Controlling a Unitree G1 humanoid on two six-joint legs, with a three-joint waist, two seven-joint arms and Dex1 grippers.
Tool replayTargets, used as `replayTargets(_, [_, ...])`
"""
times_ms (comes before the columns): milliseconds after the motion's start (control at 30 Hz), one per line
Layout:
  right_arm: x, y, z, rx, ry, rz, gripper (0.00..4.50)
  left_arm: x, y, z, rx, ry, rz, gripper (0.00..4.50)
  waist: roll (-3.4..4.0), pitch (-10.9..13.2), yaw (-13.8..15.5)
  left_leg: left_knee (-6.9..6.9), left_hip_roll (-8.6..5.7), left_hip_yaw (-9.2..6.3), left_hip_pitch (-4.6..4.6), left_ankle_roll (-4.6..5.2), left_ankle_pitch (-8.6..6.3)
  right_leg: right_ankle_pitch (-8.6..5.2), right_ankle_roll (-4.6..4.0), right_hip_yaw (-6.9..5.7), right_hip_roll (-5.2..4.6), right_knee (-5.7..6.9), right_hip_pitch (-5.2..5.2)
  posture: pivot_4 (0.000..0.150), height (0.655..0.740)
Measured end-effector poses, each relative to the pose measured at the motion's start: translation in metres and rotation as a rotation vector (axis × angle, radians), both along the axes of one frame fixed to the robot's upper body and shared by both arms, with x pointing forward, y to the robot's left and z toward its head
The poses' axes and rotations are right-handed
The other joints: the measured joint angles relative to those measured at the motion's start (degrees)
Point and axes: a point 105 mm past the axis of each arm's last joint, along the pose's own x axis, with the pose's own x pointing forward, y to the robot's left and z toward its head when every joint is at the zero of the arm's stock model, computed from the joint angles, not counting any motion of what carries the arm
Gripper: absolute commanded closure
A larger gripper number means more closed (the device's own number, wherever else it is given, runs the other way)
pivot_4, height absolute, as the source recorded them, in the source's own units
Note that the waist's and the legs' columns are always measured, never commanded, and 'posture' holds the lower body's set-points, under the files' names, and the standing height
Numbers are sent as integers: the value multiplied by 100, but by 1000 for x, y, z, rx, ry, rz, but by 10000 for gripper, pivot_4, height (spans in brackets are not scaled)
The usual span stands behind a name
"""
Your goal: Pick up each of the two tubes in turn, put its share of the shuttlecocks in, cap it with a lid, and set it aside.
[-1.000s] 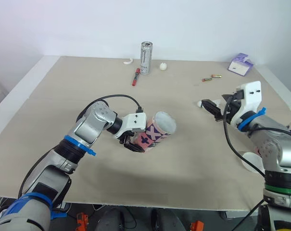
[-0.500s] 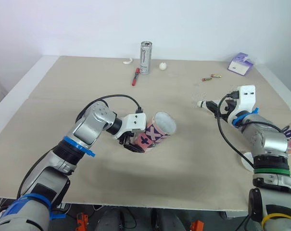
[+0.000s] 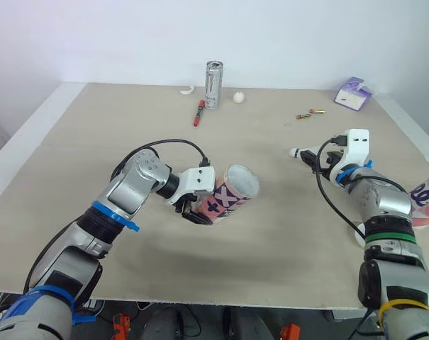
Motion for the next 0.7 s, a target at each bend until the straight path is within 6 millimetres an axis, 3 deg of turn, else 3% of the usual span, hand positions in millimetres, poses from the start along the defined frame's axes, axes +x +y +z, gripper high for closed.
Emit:
replayTargets(367, [12, 18, -10, -3, 40, 72, 346, 0, 0, 0, 0, -1, 3, 11486, 1, 0, -12, 0, 0, 8, 2, -1, 0, 3, 3, 6, -1, 0, 0, 1500, 7400])
replayTargets(500, [16, 22, -10, -8, 45, 87, 12489, 0, 0, 0, -1, -1, 1, 11486, 1, 0, -13, 0, 0, 12, 2, -1, 0, 3, 3, 9, -3, -1, -1, 1500, 7400])
replayTargets(700, [20, 26, -9, -29, 40, 97, 42912, 0, 0, 0, -1, 3, 7, 11486, 2, 0, -13, 0, 0, 13, 2, -1, 0, 4, 4, 10, -3, 0, -1, 1500, 7400])
